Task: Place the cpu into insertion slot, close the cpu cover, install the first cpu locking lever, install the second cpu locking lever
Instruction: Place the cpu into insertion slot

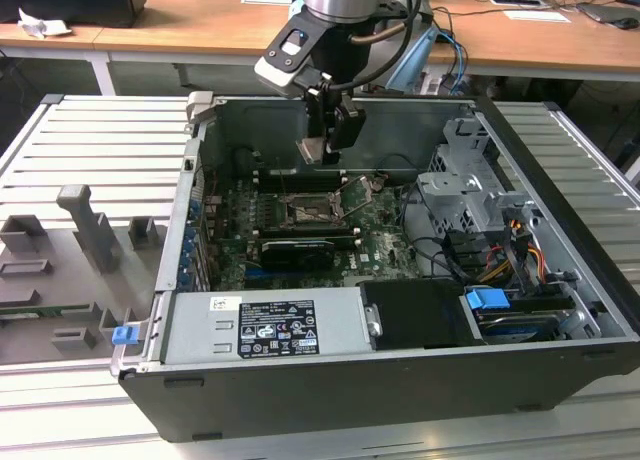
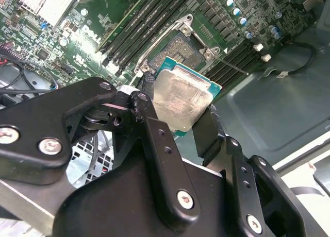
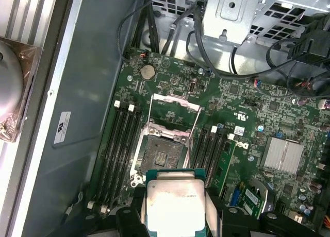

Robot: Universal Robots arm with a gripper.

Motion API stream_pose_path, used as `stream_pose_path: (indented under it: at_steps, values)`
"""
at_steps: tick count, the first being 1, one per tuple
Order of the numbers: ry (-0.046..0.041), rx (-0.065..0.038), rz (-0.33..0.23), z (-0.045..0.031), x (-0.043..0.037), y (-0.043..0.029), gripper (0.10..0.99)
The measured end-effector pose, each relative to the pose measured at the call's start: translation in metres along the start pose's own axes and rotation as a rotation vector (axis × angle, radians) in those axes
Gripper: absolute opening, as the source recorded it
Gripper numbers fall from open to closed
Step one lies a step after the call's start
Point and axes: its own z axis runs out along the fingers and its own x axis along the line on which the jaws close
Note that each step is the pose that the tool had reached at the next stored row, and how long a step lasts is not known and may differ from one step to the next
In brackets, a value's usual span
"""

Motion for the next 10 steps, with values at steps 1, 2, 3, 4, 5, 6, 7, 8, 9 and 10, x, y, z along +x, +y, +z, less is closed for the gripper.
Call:
stream_pose_path:
  at_steps: [1,2,3,4,5,6,7,8,9,10]
  values:
    - [-0.0001,0.0,0.001,0.0001,0.0,0.0,0.541]
    - [0.0,0.0,0.002,0.0002,0.0,0.0,0.541]
    - [0.0002,0.0,0.004,0.0005,0.0001,0.0001,0.541]
    - [0.0002,-0.001,0.007,0.0006,0.0002,0.0001,0.541]
    - [-0.0001,-0.001,0.012,0.0009,0.0002,0.0001,0.541]
    - [0.0,-0.001,0.016,0.0019,0.0002,0.0001,0.541]
    - [0.0,-0.001,0.018,0.0027,0.0002,0.0001,0.541]
    - [-0.0001,-0.001,0.019,0.0034,0.0001,0.0001,0.541]
    - [-0.0001,-0.001,0.02,0.0045,0.0001,0.0001,0.541]
    - [-0.0002,-0.001,0.021,0.0053,0.0,0.0001,0.541]
